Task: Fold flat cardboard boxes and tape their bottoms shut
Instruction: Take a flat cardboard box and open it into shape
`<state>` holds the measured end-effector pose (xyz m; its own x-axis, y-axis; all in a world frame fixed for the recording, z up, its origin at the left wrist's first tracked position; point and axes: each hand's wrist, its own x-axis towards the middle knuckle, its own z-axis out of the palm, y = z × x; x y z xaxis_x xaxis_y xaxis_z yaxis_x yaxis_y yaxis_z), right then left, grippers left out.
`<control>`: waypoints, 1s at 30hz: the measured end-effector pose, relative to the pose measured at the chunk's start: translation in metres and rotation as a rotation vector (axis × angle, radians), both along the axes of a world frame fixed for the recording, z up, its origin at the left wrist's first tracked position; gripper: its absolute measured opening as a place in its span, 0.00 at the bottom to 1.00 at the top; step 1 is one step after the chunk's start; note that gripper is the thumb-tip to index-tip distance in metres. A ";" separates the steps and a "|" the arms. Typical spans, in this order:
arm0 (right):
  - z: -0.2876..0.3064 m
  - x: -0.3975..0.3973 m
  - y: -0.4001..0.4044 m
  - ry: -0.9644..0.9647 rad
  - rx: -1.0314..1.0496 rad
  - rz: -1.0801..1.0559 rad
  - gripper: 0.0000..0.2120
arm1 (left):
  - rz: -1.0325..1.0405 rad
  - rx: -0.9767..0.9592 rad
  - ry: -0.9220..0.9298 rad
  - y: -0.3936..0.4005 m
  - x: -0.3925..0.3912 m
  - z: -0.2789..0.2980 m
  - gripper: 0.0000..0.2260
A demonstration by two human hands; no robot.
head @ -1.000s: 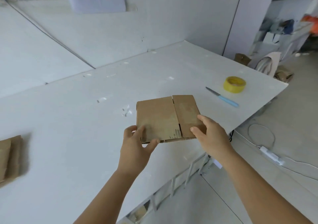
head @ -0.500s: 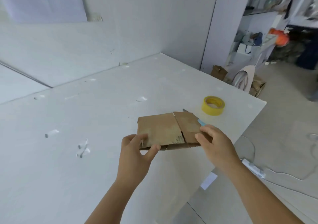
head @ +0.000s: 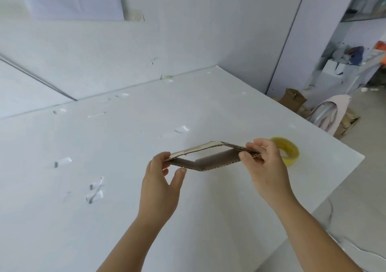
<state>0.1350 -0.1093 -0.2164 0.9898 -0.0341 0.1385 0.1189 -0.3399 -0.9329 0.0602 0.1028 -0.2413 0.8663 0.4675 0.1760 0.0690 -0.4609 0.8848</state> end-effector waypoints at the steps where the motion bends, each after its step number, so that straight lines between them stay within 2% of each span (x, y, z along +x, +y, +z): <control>1: -0.001 0.006 0.000 -0.009 0.011 0.025 0.15 | 0.017 0.011 0.000 -0.002 0.001 -0.001 0.19; 8: -0.009 0.050 -0.013 -0.013 -0.057 0.286 0.15 | 0.178 0.003 -0.004 -0.038 0.008 0.002 0.26; 13: -0.011 0.073 -0.027 0.020 -0.102 0.490 0.19 | 0.209 -0.025 -0.062 -0.076 0.014 0.009 0.23; 16: -0.012 0.079 -0.036 0.029 -0.131 0.576 0.22 | 0.197 -0.017 -0.046 -0.095 0.010 0.011 0.25; 23: -0.016 0.077 -0.049 -0.060 -0.205 0.643 0.25 | 0.224 0.011 -0.007 -0.109 0.001 0.011 0.35; 30: -0.025 0.069 -0.049 -0.165 -0.214 0.641 0.23 | 0.228 0.074 -0.007 -0.100 0.005 0.005 0.31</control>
